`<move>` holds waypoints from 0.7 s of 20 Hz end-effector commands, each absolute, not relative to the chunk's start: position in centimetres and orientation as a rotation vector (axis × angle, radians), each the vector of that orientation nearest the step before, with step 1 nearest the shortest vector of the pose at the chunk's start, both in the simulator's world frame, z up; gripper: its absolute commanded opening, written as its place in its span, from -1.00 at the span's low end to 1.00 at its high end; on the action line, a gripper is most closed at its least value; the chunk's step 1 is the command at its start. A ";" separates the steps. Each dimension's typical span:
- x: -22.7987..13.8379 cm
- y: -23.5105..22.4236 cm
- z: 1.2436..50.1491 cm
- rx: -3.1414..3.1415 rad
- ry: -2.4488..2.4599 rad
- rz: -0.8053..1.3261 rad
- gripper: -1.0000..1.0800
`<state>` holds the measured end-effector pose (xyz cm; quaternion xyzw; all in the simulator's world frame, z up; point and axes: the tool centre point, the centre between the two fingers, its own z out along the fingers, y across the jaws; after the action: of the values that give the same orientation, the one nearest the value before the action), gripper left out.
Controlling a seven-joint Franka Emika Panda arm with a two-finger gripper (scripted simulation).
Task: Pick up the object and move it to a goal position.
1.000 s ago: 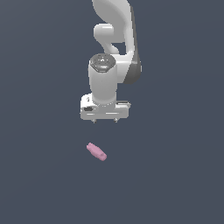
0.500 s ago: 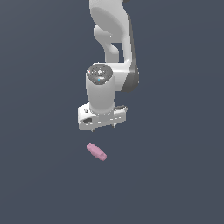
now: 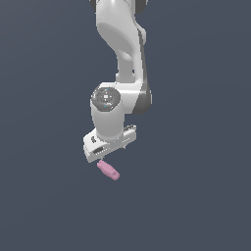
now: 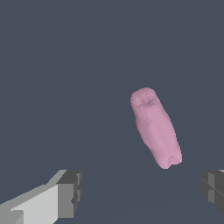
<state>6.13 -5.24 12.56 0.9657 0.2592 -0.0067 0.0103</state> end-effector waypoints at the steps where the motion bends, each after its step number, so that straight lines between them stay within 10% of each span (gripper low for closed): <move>1: 6.8 -5.6 11.9 2.989 0.907 -0.020 0.92; 14: 9.6 -7.4 8.9 2.850 1.312 -0.006 0.92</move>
<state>9.31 -7.20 9.14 0.9136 0.4065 -0.0029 0.0028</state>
